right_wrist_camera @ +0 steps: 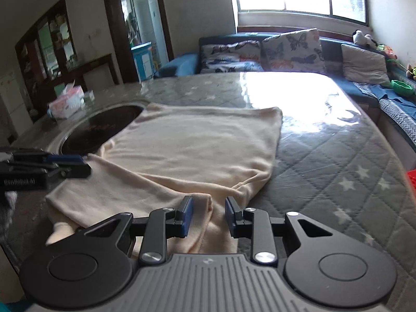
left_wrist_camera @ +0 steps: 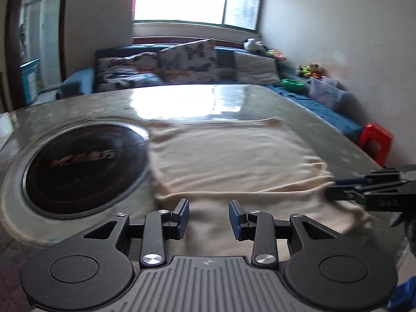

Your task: Fold clothes

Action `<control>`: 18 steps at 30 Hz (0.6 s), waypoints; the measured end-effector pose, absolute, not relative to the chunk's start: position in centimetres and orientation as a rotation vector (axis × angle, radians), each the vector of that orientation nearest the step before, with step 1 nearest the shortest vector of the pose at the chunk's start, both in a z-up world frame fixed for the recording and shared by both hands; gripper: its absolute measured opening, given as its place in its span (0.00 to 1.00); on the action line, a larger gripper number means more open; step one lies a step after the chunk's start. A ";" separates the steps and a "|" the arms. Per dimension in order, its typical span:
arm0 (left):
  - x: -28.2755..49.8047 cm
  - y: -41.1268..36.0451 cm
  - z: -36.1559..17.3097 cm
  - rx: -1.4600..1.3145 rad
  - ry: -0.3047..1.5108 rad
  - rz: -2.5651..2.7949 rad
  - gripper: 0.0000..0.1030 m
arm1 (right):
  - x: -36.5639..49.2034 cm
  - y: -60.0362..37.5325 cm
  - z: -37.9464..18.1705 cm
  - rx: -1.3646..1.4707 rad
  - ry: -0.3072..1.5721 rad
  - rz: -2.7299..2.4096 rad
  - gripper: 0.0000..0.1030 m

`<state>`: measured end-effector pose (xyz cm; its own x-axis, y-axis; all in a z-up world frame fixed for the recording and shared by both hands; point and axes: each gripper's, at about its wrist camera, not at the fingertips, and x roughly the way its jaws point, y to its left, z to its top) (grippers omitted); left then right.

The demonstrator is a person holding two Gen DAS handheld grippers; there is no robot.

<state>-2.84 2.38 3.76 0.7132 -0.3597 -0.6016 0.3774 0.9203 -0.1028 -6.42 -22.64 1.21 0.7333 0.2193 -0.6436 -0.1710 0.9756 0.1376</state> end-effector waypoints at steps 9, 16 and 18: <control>-1.4 2.9 3.0 0.016 0.671 -0.386 0.35 | -6.5 -21.9 2.3 0.029 0.699 0.194 0.02; -1.2 3.0 2.6 0.032 0.671 -0.372 0.35 | -6.4 -21.5 4.0 -0.010 0.629 0.179 0.02; -1.2 3.0 2.6 0.033 0.671 -0.369 0.36 | -6.1 -21.6 4.0 -0.014 0.633 0.175 0.02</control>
